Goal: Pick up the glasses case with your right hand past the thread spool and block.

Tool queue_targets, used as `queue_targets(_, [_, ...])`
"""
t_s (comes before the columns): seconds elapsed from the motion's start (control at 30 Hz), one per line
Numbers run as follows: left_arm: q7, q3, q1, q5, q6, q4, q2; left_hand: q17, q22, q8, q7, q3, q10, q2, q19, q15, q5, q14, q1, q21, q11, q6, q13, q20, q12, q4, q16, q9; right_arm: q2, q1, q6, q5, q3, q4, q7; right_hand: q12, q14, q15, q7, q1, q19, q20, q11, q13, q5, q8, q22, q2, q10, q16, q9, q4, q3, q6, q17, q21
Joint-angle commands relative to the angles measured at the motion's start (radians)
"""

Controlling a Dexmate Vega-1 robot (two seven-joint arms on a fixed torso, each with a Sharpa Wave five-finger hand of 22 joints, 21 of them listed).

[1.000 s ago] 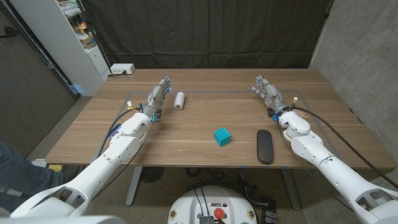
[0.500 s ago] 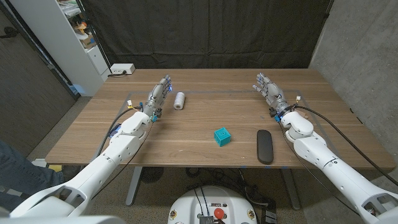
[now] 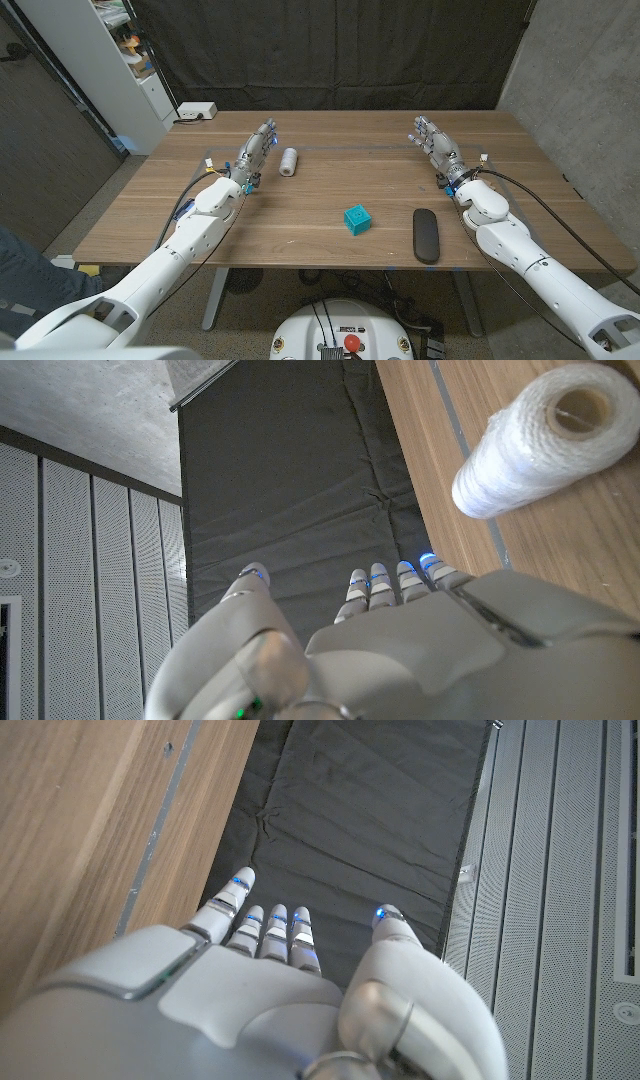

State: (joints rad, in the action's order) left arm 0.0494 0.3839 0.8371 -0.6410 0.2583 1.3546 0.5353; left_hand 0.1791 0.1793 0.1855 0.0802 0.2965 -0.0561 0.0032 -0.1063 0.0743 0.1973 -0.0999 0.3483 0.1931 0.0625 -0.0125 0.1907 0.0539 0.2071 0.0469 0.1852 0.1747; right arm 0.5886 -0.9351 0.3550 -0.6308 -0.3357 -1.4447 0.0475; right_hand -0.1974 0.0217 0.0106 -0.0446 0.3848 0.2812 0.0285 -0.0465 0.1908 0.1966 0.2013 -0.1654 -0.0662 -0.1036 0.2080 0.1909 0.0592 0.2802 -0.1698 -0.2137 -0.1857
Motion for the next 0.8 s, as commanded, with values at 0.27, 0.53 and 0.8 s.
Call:
queue_targets(0.27, [0.008,0.008,-0.009,0.007,-0.004,-0.002,0.002,0.002,0.001,0.002,0.008,0.0,-0.004,0.012,-0.009,-0.001,0.001,-0.009,0.004,0.003,0.0,0.004,0.002,-0.008,0.003,-0.007,0.002,0.003,0.027,-0.037,0.029,0.012,0.016,-0.039,0.001,-0.005,0.012,0.002,0.001,0.006,0.005,-0.005,-0.003,0.002,0.005,0.004,-0.004,-0.004,-0.01,0.009,0.002,0.01,0.002,-0.011,-0.002,-0.005])
queue_targets(0.53, [0.003,0.004,-0.005,0.01,-0.007,0.01,0.011,0.002,0.001,0.003,0.009,-0.001,-0.004,0.014,-0.011,0.0,0.0,-0.008,0.004,0.003,-0.002,0.005,0.002,-0.007,0.003,-0.009,0.002,0.003,0.049,-0.053,0.031,0.012,0.026,-0.06,0.009,-0.005,0.013,0.002,0.003,0.006,0.005,-0.006,0.0,0.002,0.004,0.004,-0.004,-0.005,-0.011,0.009,0.002,0.01,0.001,-0.011,-0.001,-0.005])
queue_targets(0.8, [0.007,0.003,-0.001,0.007,-0.01,0.018,0.016,0.002,0.001,0.003,0.008,-0.001,-0.004,0.015,-0.012,-0.001,0.0,-0.008,0.004,0.003,-0.003,0.006,0.002,-0.006,0.003,-0.01,0.002,0.003,0.059,-0.073,0.054,-0.006,0.037,-0.075,0.038,-0.004,0.022,0.001,0.002,0.007,0.016,-0.006,0.001,0.002,0.005,0.002,-0.004,-0.007,-0.01,0.011,0.002,0.013,0.0,-0.01,0.0,-0.009])
